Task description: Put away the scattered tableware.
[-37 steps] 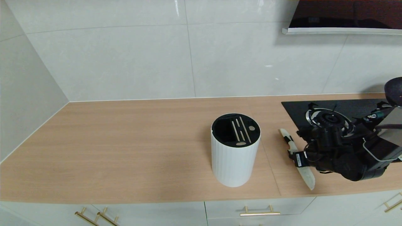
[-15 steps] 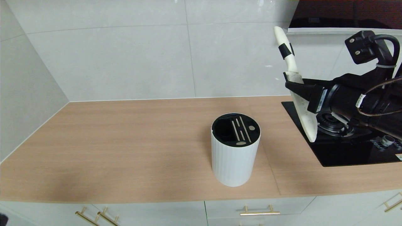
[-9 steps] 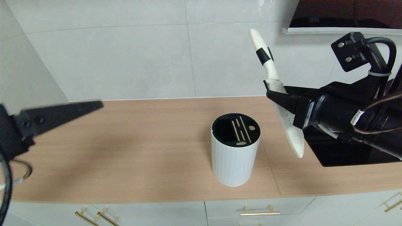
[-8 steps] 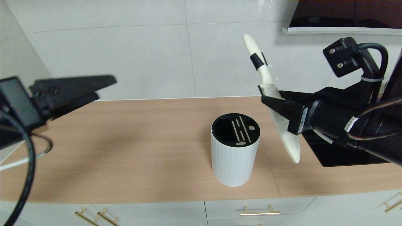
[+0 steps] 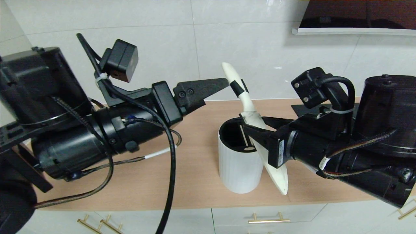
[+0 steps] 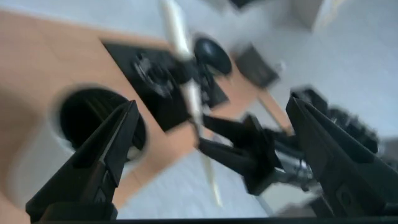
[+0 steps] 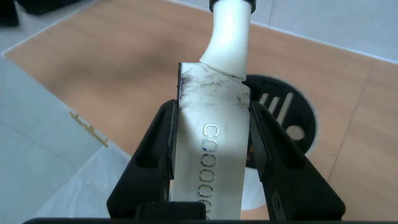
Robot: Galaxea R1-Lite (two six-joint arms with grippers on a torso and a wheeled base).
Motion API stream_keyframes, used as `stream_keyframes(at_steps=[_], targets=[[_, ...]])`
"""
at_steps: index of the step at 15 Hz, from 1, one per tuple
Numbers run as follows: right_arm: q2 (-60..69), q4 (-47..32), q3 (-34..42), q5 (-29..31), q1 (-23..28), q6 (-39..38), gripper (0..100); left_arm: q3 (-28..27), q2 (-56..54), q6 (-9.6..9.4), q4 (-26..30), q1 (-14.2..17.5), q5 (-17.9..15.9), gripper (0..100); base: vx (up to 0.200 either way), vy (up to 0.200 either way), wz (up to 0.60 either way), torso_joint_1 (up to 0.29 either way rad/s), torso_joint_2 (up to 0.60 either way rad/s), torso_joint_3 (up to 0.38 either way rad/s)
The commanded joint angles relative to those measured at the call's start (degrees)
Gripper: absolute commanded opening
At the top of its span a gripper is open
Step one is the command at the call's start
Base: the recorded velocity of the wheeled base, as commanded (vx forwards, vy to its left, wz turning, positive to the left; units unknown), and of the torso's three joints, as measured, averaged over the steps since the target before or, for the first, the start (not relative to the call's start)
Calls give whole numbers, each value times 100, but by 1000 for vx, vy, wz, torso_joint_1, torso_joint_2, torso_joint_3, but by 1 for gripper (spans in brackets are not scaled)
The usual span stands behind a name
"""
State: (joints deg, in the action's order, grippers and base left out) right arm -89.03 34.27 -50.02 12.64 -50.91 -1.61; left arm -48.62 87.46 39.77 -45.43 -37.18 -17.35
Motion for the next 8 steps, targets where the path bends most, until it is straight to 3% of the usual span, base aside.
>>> stream_keyframes(at_steps=[1,3,6,8], targets=[[-150,10,-34,89,-147,-59,0,-78,483,-109,-255,-149,3,100,0,0,0,0,0,0],[-238,89,-105,291,-147,-68,0,-298,835,-153,-440,-246,153,100,0,0,0,0,0,0],[-229,115,-96,327,-156,-76,0,-526,1186,-575,-458,-281,539,100,0,0,0,0,0,0],[-238,115,-61,318,-227,-76,0,-570,1212,-646,-475,-281,557,100,0,0,0,0,0,0]])
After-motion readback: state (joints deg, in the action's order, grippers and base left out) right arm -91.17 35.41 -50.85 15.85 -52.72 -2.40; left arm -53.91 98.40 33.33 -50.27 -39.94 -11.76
